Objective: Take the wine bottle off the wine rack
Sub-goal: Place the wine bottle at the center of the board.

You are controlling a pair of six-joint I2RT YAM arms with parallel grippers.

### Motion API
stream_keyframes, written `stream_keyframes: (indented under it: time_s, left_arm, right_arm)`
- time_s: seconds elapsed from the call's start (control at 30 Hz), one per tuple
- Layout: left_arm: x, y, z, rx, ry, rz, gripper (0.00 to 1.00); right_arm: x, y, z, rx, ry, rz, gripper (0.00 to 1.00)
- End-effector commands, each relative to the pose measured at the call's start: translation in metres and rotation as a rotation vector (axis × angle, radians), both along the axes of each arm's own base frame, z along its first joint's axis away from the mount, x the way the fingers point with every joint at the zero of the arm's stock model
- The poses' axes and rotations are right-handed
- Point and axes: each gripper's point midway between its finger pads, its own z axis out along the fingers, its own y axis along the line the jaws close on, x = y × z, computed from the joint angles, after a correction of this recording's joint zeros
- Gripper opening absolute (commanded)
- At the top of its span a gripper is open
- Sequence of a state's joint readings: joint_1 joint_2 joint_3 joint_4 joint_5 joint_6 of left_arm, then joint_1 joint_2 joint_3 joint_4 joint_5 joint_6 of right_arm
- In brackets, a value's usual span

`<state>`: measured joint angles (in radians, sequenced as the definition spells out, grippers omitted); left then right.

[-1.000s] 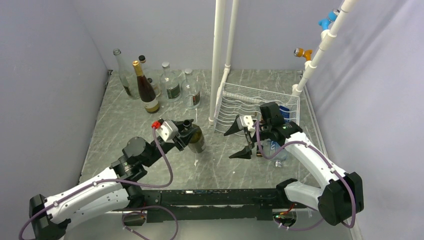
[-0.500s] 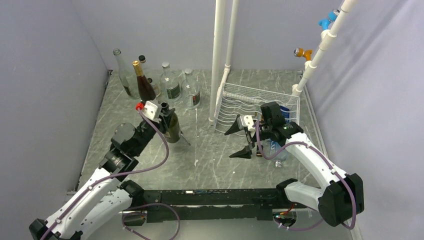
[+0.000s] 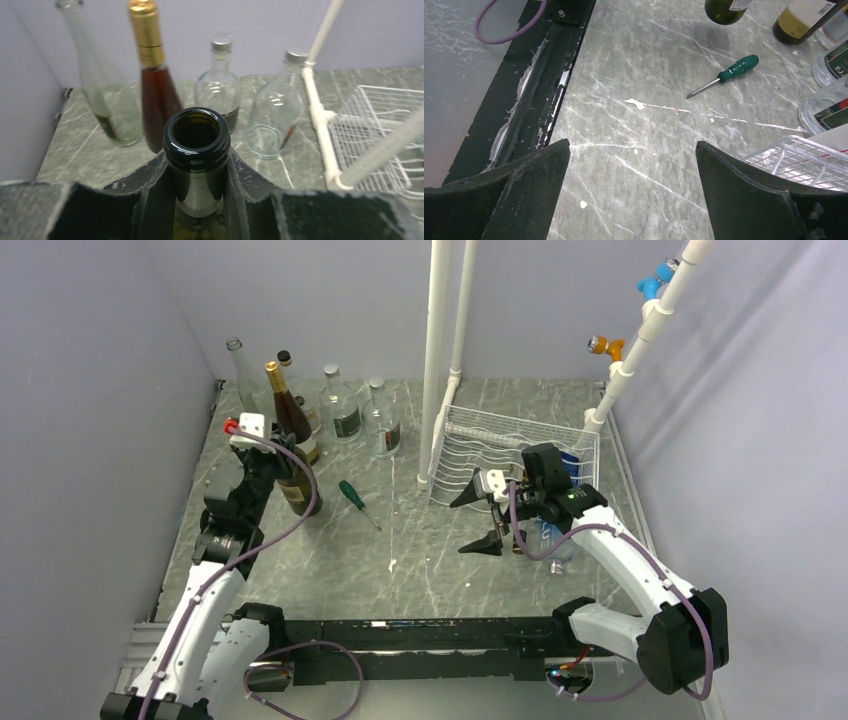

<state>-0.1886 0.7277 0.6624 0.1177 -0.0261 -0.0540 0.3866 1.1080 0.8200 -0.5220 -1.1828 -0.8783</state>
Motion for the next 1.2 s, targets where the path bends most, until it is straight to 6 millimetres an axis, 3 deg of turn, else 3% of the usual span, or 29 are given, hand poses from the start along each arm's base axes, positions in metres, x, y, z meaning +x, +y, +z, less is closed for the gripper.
stream_keyframes:
  time_s: [0.0, 0.33, 0.57, 1.17]
  left_arm:
    - [0.008, 0.021, 0.066, -0.094, -0.207, 0.037, 0.0]
    - [0.034, 0.073, 0.069, -0.074, -0.215, 0.217, 0.0]
    - [0.053, 0.099, 0.072, -0.04, -0.225, 0.303, 0.0]
    - [0.109, 0.134, 0.082, 0.02, -0.223, 0.35, 0.0]
  right_arm:
    - [0.005, 0.001, 0.02, 0.035, -0.071, 0.001, 1.0]
    - [0.004, 0.001, 0.023, 0.034, -0.085, 0.002, 1.0]
    - [0.004, 0.0, 0.024, 0.035, -0.095, -0.002, 1.0]
    - [0.003, 0.0, 0.023, 0.031, -0.095, 0.005, 1.0]
